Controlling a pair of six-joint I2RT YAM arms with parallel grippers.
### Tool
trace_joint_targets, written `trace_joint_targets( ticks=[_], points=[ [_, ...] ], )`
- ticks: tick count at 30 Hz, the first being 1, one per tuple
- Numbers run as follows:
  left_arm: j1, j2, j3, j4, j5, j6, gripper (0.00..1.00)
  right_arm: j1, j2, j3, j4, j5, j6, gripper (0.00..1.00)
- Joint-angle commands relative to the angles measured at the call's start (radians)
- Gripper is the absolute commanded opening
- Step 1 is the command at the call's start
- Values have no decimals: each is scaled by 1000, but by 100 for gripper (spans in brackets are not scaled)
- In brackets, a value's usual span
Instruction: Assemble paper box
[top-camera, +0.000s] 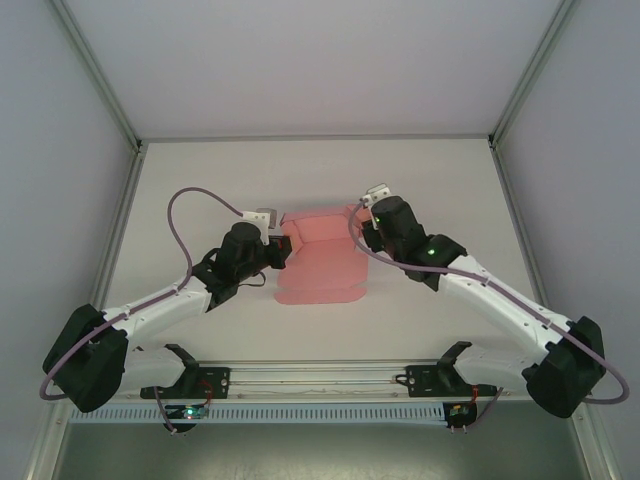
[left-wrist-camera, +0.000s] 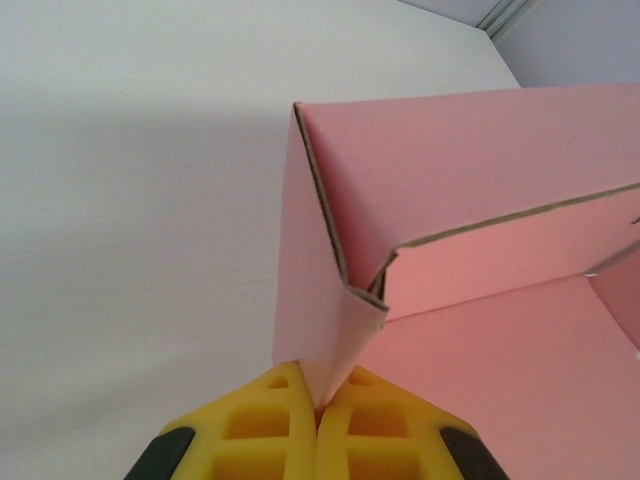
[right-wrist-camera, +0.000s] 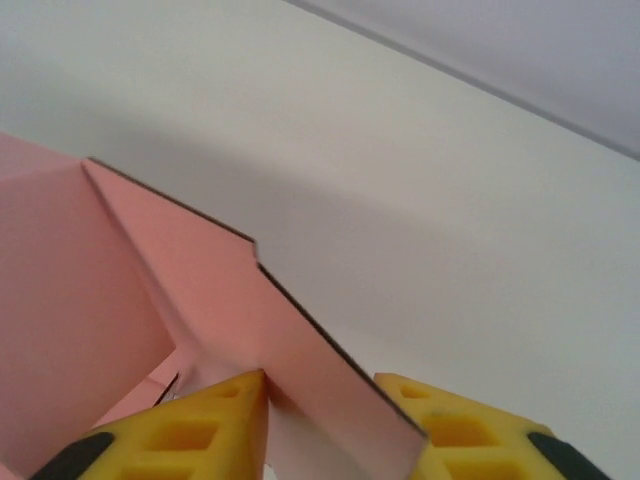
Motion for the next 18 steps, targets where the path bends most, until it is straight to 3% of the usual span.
trace_joint_targets(
  ticks=[1,6,9,14,18],
  points=[
    [18,-19,-13,20,-33,7,0,-32,-75,-21,2,-32,-33,36],
    [20,-25,-16,24,-12,23,0,-126,-201,-55,5,-83,-38,42],
    [21,-35,-20,26,0,31,0,-239,-267,-89,17,-129,-39,47],
    [20,-53,-25,26,20,36,0,-447,-241,-125,33,-379,-27,51],
    [21,-57,-21,21,15,34,0,-461,-165,-144,87,-625,-54,58]
  ],
)
